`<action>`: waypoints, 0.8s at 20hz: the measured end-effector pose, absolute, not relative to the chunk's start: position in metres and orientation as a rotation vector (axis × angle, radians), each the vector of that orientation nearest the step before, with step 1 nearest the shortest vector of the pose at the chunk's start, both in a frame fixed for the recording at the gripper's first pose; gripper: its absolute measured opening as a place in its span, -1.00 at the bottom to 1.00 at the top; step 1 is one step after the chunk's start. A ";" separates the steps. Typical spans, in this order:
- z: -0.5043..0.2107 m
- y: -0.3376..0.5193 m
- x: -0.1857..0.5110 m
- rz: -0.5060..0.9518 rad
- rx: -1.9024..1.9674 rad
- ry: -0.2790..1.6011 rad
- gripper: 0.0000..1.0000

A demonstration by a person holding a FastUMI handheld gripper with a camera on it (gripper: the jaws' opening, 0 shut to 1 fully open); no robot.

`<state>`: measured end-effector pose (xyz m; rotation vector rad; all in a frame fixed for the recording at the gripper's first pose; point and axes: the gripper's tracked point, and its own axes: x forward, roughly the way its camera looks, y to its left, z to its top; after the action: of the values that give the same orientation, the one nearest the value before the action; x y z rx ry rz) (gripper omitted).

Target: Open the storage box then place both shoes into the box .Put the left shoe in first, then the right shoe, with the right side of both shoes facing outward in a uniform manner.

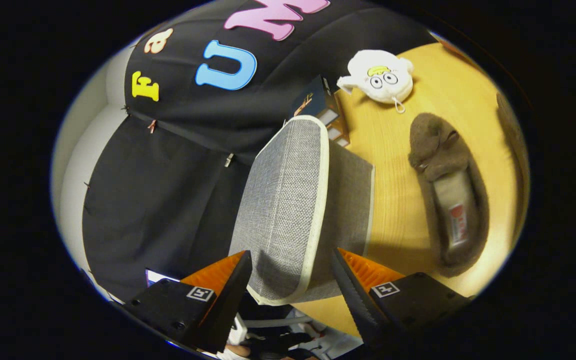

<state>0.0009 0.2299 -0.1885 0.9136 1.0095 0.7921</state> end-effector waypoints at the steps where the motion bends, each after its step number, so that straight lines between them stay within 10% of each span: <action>1: -0.189 0.233 0.003 0.795 0.940 1.021 0.95; 4: -0.193 0.245 0.004 0.804 1.014 1.068 0.88; 16: -0.179 0.254 -0.003 0.818 1.117 1.199 -0.48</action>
<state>-0.0032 0.2544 -0.1793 1.1167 1.1991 0.8185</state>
